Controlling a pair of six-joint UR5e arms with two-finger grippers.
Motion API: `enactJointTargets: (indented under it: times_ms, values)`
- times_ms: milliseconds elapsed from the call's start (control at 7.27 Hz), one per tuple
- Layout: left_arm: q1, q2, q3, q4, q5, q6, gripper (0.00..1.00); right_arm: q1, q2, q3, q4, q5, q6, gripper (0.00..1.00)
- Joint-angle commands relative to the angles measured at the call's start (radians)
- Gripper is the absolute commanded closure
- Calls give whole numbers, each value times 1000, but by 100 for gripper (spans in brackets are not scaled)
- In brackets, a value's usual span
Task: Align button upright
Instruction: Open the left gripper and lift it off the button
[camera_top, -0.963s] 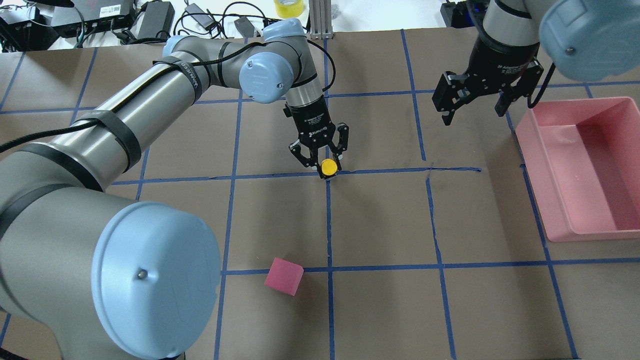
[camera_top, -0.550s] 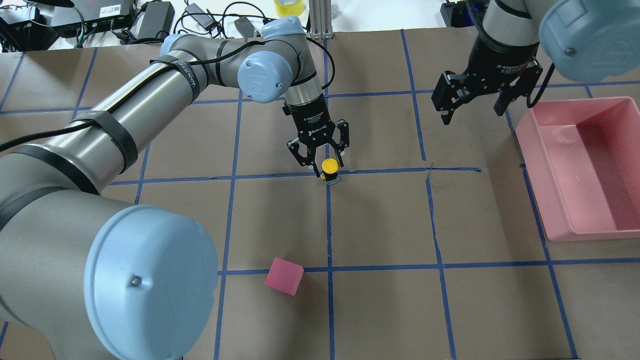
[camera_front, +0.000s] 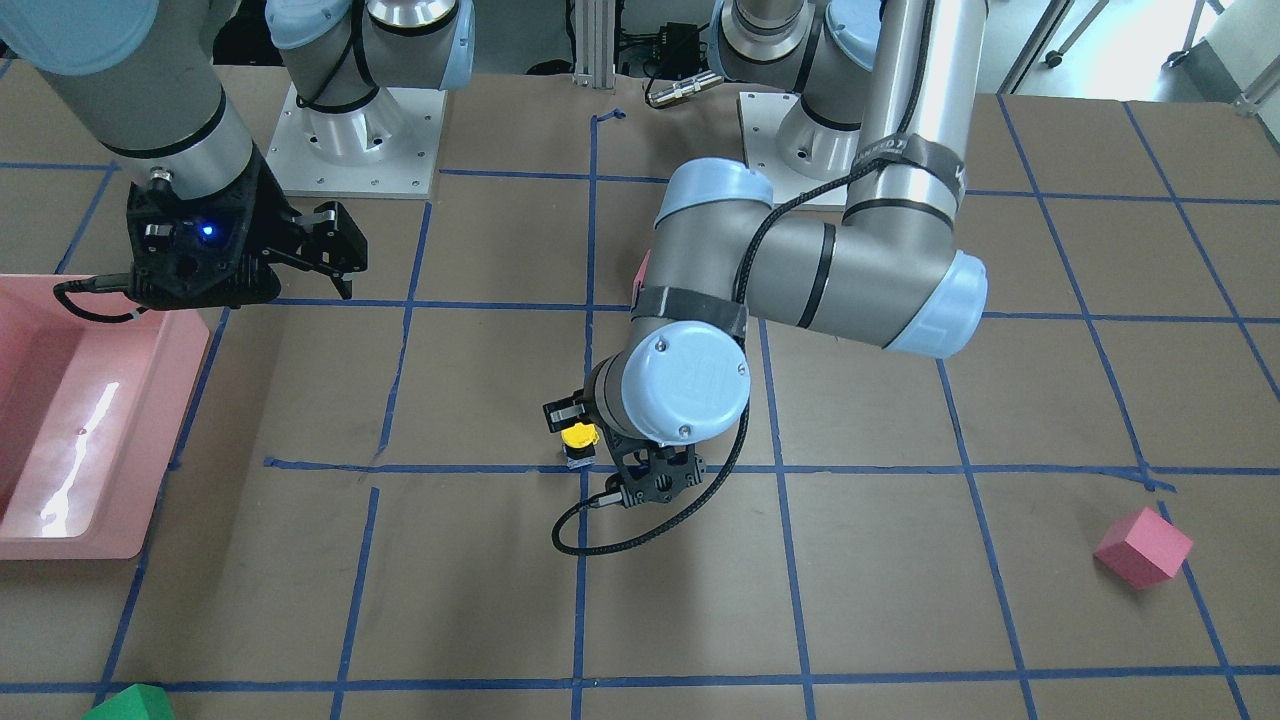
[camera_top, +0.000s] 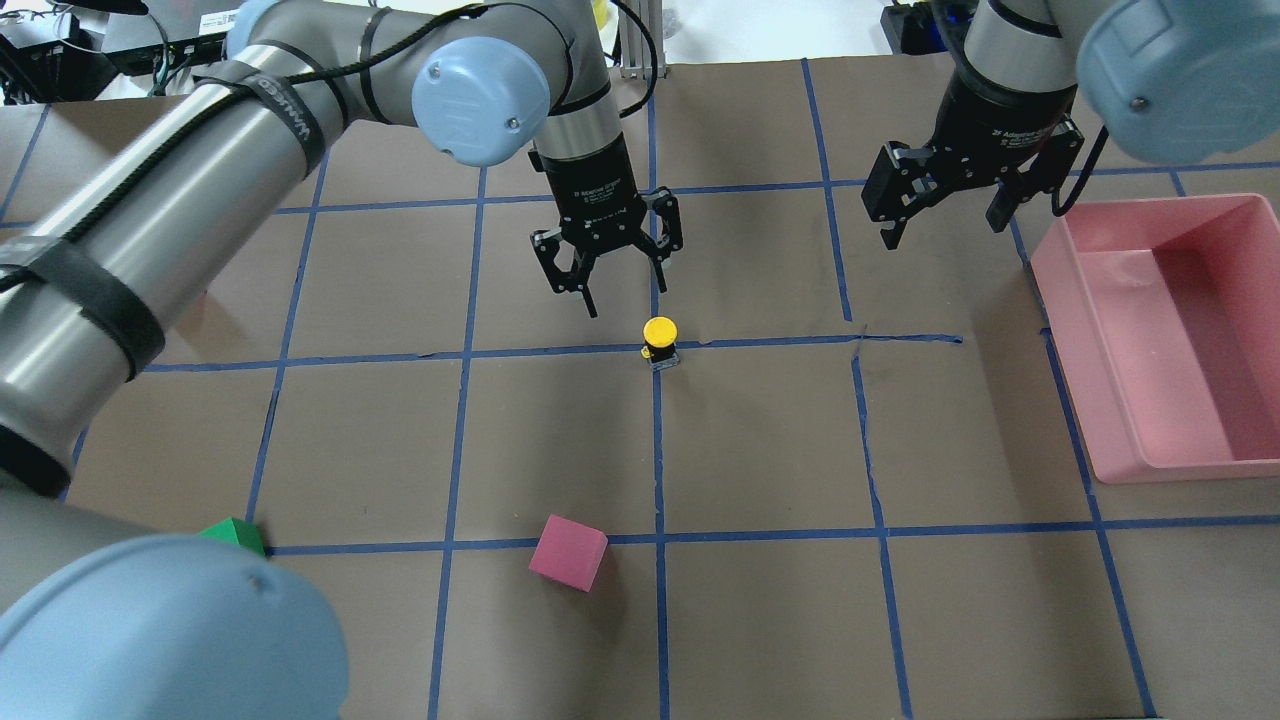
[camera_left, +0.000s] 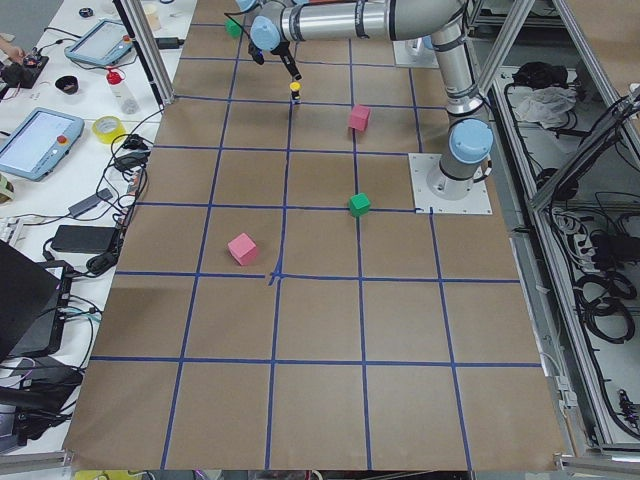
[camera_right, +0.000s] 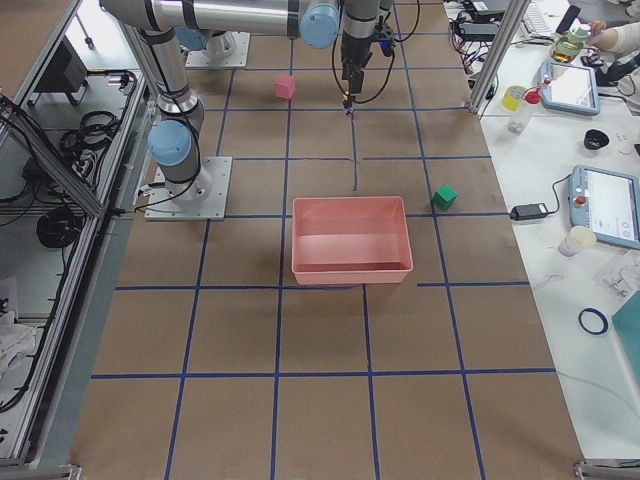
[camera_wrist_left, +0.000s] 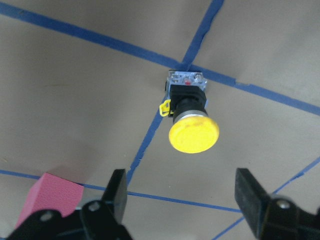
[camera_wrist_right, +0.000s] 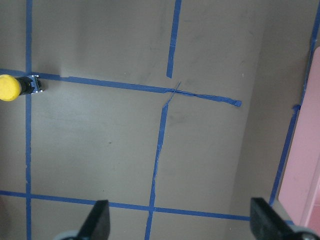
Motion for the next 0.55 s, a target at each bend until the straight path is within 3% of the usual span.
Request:
enactJointTargets:
  times_ms: [0, 275, 412]
  values:
    - [-4, 189, -25, -29, 75, 101, 19, 1, 0, -1, -2, 0, -3, 0]
    - [-1, 322, -93, -21, 161, 297, 19, 1, 0, -1, -2, 2, -1, 0]
    - [14, 368, -162, 47, 163, 312, 19, 1, 0, 0, -2, 2, -3, 0]
